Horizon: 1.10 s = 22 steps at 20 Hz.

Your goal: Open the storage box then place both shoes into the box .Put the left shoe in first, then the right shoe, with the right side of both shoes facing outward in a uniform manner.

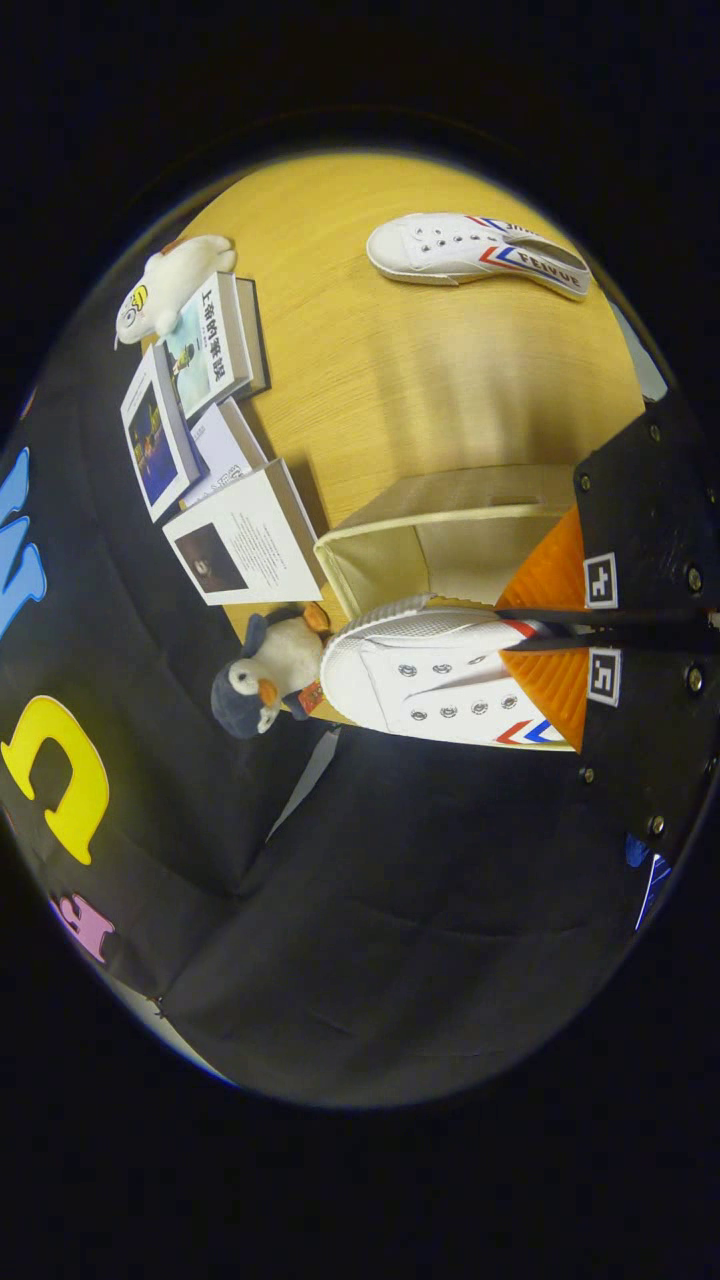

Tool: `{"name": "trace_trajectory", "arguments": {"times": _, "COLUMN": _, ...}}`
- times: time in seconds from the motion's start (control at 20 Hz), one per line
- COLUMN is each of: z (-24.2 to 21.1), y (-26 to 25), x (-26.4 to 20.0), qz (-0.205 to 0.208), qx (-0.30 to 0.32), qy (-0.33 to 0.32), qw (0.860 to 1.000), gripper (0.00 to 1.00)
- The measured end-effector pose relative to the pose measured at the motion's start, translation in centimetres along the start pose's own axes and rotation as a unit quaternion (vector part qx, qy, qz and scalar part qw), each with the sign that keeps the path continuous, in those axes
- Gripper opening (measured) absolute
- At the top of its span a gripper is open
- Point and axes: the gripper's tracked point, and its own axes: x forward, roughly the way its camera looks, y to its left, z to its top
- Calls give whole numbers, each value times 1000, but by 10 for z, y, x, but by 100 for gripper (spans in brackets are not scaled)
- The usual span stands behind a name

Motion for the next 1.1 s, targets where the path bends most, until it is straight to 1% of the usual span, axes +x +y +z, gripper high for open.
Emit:
{"name": "trace_trajectory", "arguments": {"times": 0.2, "z": -15, "y": 6, "x": 19, "qz": -8, "qx": -4, "qy": 13, "qw": 1000, "gripper": 0}}
{"name": "trace_trajectory", "arguments": {"times": 0.55, "z": -27, "y": 0, "x": 49, "qz": -35, "qx": -11, "qy": 17, "qw": 999, "gripper": 0}}
{"name": "trace_trajectory", "arguments": {"times": 0.7, "z": -39, "y": -2, "x": 63, "qz": -47, "qx": -17, "qy": 29, "qw": 998, "gripper": 0}}
{"name": "trace_trajectory", "arguments": {"times": 0.9, "z": -51, "y": -5, "x": 83, "qz": -57, "qx": -8, "qy": 43, "qw": 997, "gripper": 0}}
{"name": "trace_trajectory", "arguments": {"times": 1.1, "z": -60, "y": -11, "x": 99, "qz": -84, "qx": -15, "qy": 56, "qw": 995, "gripper": 0}}
